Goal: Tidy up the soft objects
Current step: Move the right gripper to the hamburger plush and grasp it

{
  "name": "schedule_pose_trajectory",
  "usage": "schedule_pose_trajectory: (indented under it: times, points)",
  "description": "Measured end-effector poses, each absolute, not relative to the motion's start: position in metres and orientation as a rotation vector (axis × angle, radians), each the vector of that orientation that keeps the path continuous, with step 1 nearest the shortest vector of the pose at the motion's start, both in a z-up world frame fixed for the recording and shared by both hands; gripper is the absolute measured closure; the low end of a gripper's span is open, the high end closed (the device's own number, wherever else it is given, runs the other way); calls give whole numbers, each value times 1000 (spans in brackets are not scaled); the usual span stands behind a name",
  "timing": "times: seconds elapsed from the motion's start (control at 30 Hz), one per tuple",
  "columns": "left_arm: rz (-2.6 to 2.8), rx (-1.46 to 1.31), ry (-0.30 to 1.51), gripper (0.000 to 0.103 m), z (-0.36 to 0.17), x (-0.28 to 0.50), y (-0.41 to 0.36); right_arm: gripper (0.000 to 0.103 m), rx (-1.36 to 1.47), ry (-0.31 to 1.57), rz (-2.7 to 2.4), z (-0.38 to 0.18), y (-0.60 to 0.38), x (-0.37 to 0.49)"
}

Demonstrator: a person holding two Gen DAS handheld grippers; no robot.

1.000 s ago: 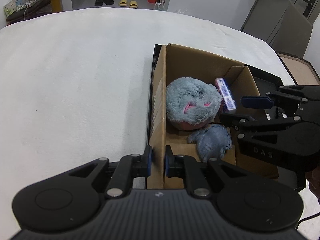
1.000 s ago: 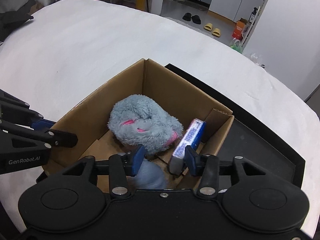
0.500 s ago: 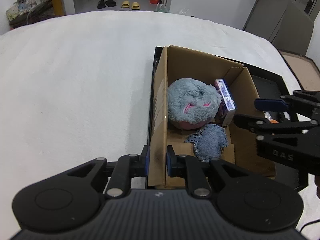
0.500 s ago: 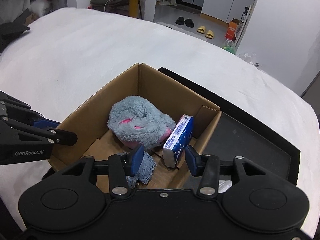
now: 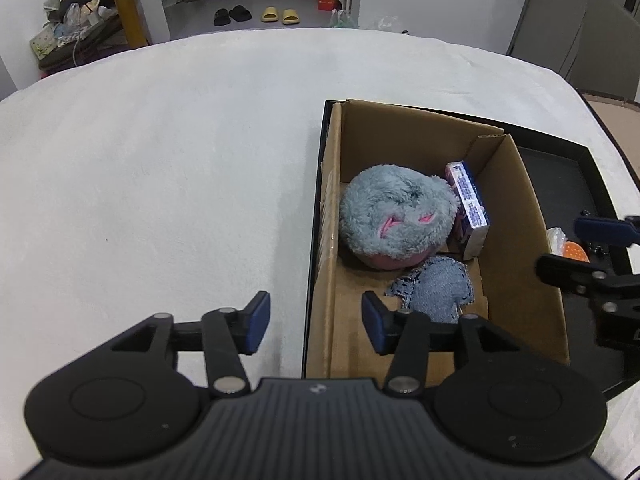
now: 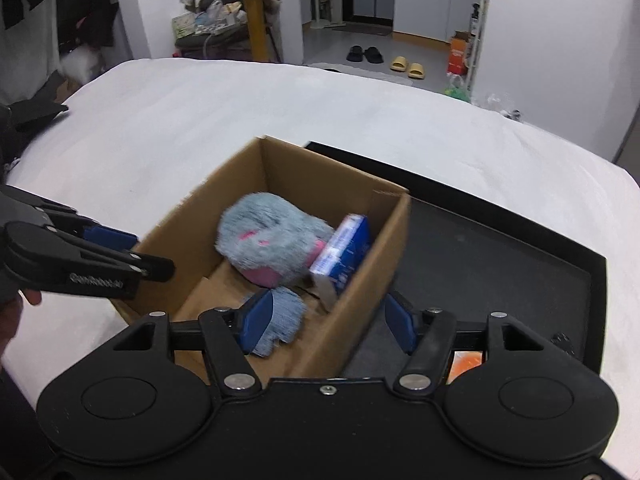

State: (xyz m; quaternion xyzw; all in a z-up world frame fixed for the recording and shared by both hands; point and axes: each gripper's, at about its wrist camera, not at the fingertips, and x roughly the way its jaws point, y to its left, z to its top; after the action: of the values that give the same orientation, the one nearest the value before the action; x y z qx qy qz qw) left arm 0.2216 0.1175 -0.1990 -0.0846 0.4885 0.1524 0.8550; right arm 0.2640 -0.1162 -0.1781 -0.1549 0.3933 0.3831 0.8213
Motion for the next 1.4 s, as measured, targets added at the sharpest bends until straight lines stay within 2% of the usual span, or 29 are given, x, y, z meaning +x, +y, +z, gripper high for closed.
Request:
schedule_pose_trajectory:
  times: [0.1,0.27,1.03,1.1,1.17,1.2,1.23,1.4]
  points:
    - [338,-167,1031,46,-199,225,114,39,-290,849,802,-181,-132,270]
    - [349,-145,1039,39,-203,231,105,25,-266,849,776,-189,-154,279]
    - [377,-110,1060,33,-216,253,77,24,-258,919,646,-266,-206,324]
    - [381,-105,1058,33,-217,252,76,26,-263,919,640,-268,-207,325]
    - [386,-101,1056,33,-217,253,75,36,-260,923,639,-269,-209,324]
    - [391,-101,1057,33,-217,253,75,50,-251,932,639,-270,-211,323]
    - [394,-102,1057,33,-217,253,74,53,-247,939,632,-271,-213,322]
    - [400,-116,1053,33,-216,253,73,55,-269,924,601,-268,-224,312]
